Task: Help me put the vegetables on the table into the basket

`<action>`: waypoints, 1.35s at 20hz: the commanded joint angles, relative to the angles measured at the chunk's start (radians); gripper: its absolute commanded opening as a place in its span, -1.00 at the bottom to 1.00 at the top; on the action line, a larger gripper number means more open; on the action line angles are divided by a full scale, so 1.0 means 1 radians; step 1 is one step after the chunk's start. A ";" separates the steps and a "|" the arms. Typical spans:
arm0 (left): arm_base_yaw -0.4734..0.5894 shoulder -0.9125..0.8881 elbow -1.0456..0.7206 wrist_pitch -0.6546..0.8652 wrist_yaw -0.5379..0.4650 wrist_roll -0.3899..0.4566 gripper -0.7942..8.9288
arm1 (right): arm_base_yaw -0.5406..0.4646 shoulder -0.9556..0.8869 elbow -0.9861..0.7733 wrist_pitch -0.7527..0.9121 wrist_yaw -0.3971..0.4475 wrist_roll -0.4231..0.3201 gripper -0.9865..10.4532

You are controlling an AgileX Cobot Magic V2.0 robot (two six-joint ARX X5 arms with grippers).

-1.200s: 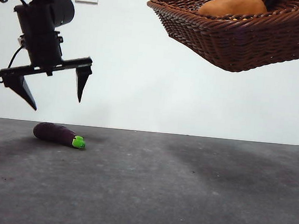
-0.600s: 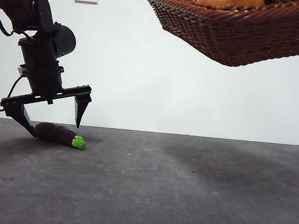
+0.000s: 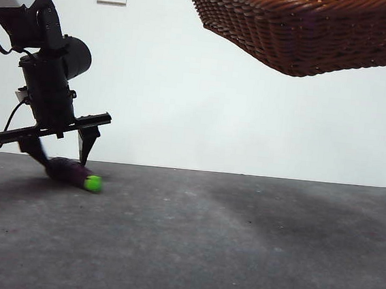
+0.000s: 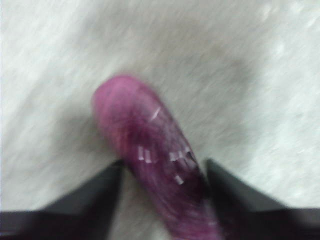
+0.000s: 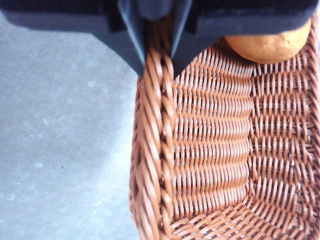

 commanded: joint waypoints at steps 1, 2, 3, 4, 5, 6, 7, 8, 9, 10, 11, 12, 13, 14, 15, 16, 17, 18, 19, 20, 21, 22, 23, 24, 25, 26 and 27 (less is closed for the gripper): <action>0.002 0.022 -0.005 0.022 0.031 0.005 -0.74 | 0.000 -0.008 0.003 0.008 -0.018 -0.003 -0.86; 0.002 0.022 -0.005 0.034 0.037 0.019 -0.86 | 0.000 -0.008 0.003 0.008 -0.018 -0.003 -0.86; 0.002 0.022 -0.005 0.044 0.053 0.034 -0.85 | 0.000 -0.008 0.003 0.008 -0.018 -0.003 -0.86; 0.002 0.021 -0.005 0.051 0.077 0.053 -0.85 | 0.000 -0.008 0.003 0.008 -0.018 -0.003 -0.86; 0.003 0.017 -0.005 0.054 0.107 0.071 -0.85 | 0.000 -0.008 0.003 0.009 -0.018 -0.003 -0.86; 0.003 0.008 -0.005 0.057 0.137 0.113 -0.85 | 0.000 -0.007 0.003 0.010 -0.017 -0.002 -0.86; 0.003 -0.009 -0.005 0.056 0.153 0.159 -0.85 | 0.000 -0.004 0.003 0.010 -0.013 0.000 -0.86; 0.006 -0.036 -0.005 0.059 0.171 0.194 -0.85 | 0.000 -0.001 0.003 0.008 0.000 0.001 -0.86; 0.013 -0.072 -0.005 0.061 0.198 0.214 -0.85 | 0.000 0.002 0.003 0.007 0.021 0.013 -0.86; 0.025 -0.116 -0.005 0.064 0.244 0.235 -0.85 | 0.000 0.007 0.002 0.006 0.035 0.018 -0.86; 0.040 -0.169 -0.006 0.063 0.288 0.262 -0.85 | 0.000 0.016 0.002 0.005 0.038 0.021 -0.86; 0.055 -0.226 -0.006 0.052 0.320 0.296 -0.85 | 0.000 0.027 0.002 0.001 0.039 0.028 -0.86; 0.073 -0.291 -0.006 0.033 0.335 0.323 -0.85 | 0.000 0.042 0.002 0.001 0.039 0.039 -0.86; 0.095 -0.358 -0.007 0.020 0.370 0.343 -0.85 | 0.001 0.058 0.001 0.004 0.039 0.044 -0.86; 0.122 -0.427 -0.008 0.005 0.415 0.360 -0.85 | 0.001 0.076 0.001 0.013 0.040 0.053 -0.86; 0.150 -0.494 -0.008 -0.019 0.459 0.374 -0.85 | 0.001 0.098 0.001 0.028 0.042 0.076 -0.86; 0.177 -0.558 -0.008 -0.047 0.493 0.393 -0.85 | 0.002 0.119 0.001 0.044 0.043 0.095 -0.86; 0.201 -0.616 -0.010 -0.083 0.538 0.411 -0.85 | 0.010 0.139 0.001 0.056 0.046 0.107 -0.86; 0.221 -0.671 -0.019 -0.120 0.594 0.444 -0.85 | 0.026 0.158 0.001 0.071 0.057 0.122 -0.86; 0.235 -0.730 -0.051 -0.135 0.624 0.460 -0.85 | 0.046 0.175 0.001 0.086 0.085 0.138 -0.86; 0.238 -0.795 -0.117 -0.115 0.646 0.453 -0.85 | 0.072 0.192 0.001 0.100 0.114 0.153 -0.86; 0.238 -0.862 -0.210 -0.074 0.681 0.425 -0.85 | 0.104 0.204 0.000 0.113 0.135 0.169 -0.86; 0.237 -0.929 -0.319 -0.009 0.718 0.368 -0.85 | 0.134 0.215 0.000 0.135 0.142 0.190 -0.86; 0.235 -0.993 -0.432 0.076 0.758 0.292 -0.85 | 0.164 0.223 -0.002 0.168 0.141 0.220 -0.86; 0.225 -1.054 -0.539 0.175 0.779 0.208 -0.85 | 0.193 0.228 -0.002 0.199 0.146 0.254 -0.86; 0.206 -1.110 -0.631 0.265 0.780 0.124 -0.85 | 0.222 0.230 -0.003 0.224 0.156 0.284 -0.86; 0.176 -1.155 -0.706 0.355 0.779 0.045 -0.85 | 0.254 0.238 -0.003 0.245 0.170 0.303 -0.86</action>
